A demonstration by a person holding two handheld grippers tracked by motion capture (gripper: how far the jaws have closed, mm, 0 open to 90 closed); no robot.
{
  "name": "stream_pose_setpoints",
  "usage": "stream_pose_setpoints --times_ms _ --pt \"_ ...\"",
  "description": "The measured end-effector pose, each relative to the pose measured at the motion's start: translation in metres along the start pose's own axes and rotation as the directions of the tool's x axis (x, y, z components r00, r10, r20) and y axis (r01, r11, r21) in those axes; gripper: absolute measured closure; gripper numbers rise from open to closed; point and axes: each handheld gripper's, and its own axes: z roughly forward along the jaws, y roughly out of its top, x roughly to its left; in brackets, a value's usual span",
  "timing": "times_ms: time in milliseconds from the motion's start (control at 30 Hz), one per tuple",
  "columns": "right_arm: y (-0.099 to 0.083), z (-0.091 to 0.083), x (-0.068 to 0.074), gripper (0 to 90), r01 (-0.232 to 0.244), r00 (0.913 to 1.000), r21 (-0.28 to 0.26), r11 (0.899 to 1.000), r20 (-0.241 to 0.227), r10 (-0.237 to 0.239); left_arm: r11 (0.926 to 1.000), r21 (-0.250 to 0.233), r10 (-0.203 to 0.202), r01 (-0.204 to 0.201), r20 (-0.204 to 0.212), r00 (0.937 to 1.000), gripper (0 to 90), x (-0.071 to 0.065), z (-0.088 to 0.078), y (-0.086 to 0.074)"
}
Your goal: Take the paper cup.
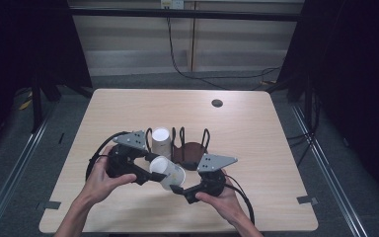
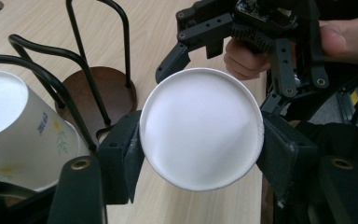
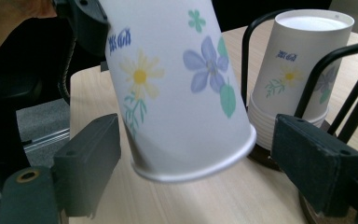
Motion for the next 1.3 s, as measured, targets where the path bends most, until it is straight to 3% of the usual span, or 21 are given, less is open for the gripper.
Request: stream_pose_setpoints --times_ms 300,533,833,1200,1300 --pt "0.0008 0.0037 0.0026 17.3 0.031 0.9992 -0.003 1.0 -0.027 -0.031 0.9998 0.011 0.015 -0.015 0.026 0.9995 37.3 -0.0037 0.0054 0.0036" --pt "-0.0002 0.0062 0.0041 17.8 0.051 0.9974 -0.005 0.999 -0.049 -0.052 1.0 -0.006 0.006 -0.006 0.05 0.9987 37.2 -0.0038 0.0045 0.0036" --pt "-0.0019 0.0068 0.0035 25.1 0.066 0.9959 0.023 0.998 -0.062 -0.065 0.9994 -0.026 -0.02 0.022 0.074 0.997 37.1 0.0017 0.0043 -0.0002" --pt "-0.0006 0.0049 0.0024 26.7 0.056 0.9966 0.039 0.998 -0.062 -0.053 0.9985 -0.05 -0.02 0.024 0.067 0.9976 35.3 0.0019 0.0071 -0.0019" --pt "0.0003 0.0045 0.0024 27.1 0.056 0.9967 0.043 0.998 -0.061 -0.053 0.999 -0.039 -0.019 0.021 0.054 0.9984 30.1 0.0024 0.0099 -0.0023"
